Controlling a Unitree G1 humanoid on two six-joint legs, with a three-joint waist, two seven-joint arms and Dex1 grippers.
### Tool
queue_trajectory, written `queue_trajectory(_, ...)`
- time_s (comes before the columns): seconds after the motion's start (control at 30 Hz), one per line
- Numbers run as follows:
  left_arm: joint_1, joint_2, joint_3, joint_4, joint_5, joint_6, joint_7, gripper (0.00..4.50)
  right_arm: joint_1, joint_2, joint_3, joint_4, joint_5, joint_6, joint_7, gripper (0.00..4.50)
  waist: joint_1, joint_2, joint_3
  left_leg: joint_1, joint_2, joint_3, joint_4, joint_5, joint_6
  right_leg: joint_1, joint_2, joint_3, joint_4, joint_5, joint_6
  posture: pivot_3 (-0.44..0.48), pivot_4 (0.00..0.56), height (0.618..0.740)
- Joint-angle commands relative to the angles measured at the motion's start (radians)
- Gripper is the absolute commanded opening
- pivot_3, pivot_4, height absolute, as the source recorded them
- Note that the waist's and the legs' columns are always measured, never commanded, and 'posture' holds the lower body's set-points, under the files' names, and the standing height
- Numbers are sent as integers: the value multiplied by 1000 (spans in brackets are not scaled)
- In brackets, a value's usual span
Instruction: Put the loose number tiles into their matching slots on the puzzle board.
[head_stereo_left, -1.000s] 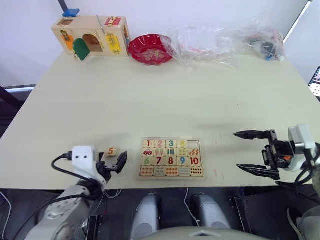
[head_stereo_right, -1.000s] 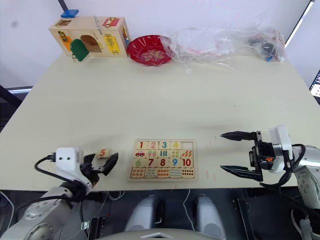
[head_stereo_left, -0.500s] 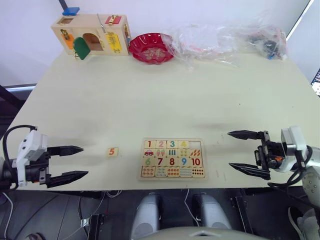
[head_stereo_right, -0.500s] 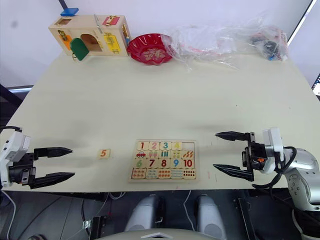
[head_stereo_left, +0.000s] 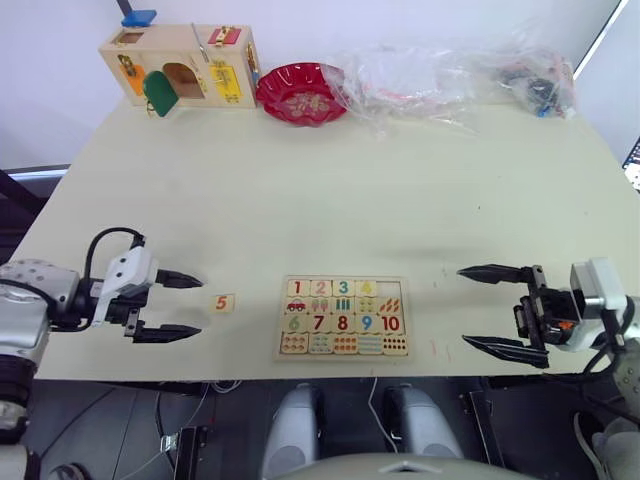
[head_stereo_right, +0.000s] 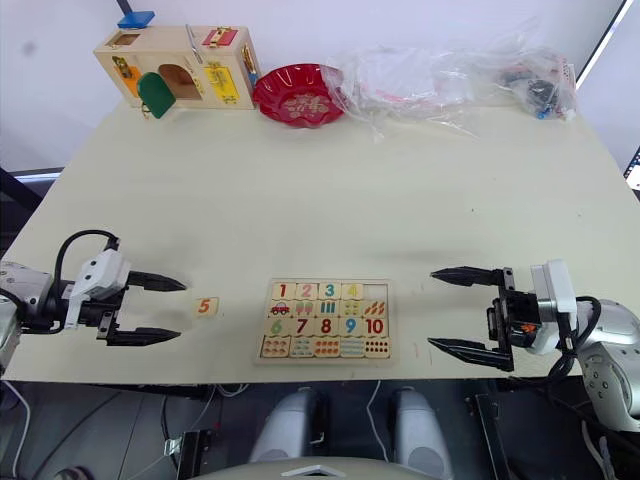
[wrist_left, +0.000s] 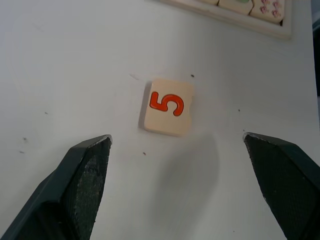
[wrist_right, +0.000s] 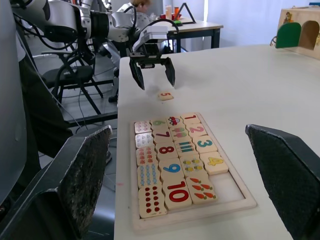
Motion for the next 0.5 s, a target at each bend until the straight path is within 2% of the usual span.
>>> queue_trajectory(0.03, -24, -7, -21, 20, -6, -36, -33, 3762, 16, -10, -39, -46, 21, -8, -11, 4500, 1, 0, 0, 0, 0, 0, 0, 0, 0, 0, 0, 0, 0, 0, 0, 0, 150, 740)
queue_trajectory(0.43, -85, -70, -34, 83, 52, -76, -33, 3762, 43, -2, -38, -63, 12, -22, -31, 4500, 9, 0, 0, 0, 0, -1, 2, 0, 0, 0, 1, 0, 2, 2, 4, 0, 150, 740)
queue_trajectory(0.5, -87, -72, -40, 87, 52, -80, -33, 3209, 46, -1, -38, -65, 12, -23, -33, 4500, 10, 0, 0, 0, 0, -1, 2, 0, 0, 1, 1, 0, 2, 2, 4, 0, 150, 740)
